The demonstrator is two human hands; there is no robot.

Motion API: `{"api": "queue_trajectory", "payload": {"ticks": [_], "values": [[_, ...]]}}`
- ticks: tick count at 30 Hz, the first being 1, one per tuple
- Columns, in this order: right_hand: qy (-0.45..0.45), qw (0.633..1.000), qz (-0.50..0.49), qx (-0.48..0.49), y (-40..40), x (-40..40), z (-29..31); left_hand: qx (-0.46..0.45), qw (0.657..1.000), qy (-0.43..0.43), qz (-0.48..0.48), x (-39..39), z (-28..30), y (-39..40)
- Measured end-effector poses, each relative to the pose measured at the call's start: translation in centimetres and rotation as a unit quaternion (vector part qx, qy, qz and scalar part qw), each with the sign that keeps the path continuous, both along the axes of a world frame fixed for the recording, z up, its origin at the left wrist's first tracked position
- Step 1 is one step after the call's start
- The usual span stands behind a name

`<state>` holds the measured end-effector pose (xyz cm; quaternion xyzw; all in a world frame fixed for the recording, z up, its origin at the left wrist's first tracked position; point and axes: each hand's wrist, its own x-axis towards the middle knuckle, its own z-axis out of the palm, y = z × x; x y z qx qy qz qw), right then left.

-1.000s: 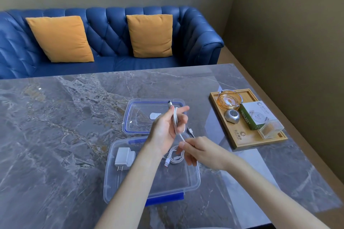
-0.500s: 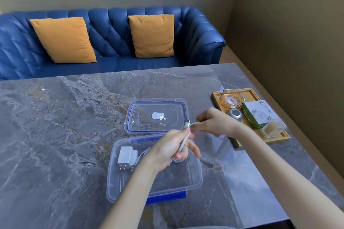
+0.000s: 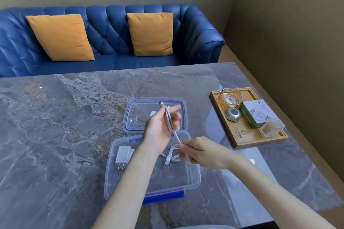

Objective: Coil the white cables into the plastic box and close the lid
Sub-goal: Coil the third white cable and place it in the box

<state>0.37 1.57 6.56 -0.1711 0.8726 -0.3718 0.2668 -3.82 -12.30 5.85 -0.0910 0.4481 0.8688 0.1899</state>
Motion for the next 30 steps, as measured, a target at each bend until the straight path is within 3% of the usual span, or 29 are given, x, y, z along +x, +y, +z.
{"api": "queue_trajectory", "payload": {"ticks": [5,12,17,23,30], "values": [[-0.064,0.998,0.021,0.005,1.2,-1.0,-0.9,0.053,0.989,0.053,-0.131,1.6,2.0,-0.9],[0.049,0.995,0.010,0.083,3.4,-4.6,1.0,-0.048,0.958,0.033,-0.279,3.4,0.8,-1.3],[0.057,0.997,-0.052,0.017,2.9,-5.0,2.7,-0.128,0.964,-0.001,-0.234,3.6,-1.3,-0.8],[0.128,0.990,-0.050,-0.016,1.1,-3.5,1.8,-0.103,0.979,-0.020,-0.173,3.5,-1.3,-0.1],[0.023,0.980,-0.086,-0.179,0.8,-2.7,0.4,-0.039,0.991,-0.036,-0.123,3.5,-2.6,-1.0]]}}
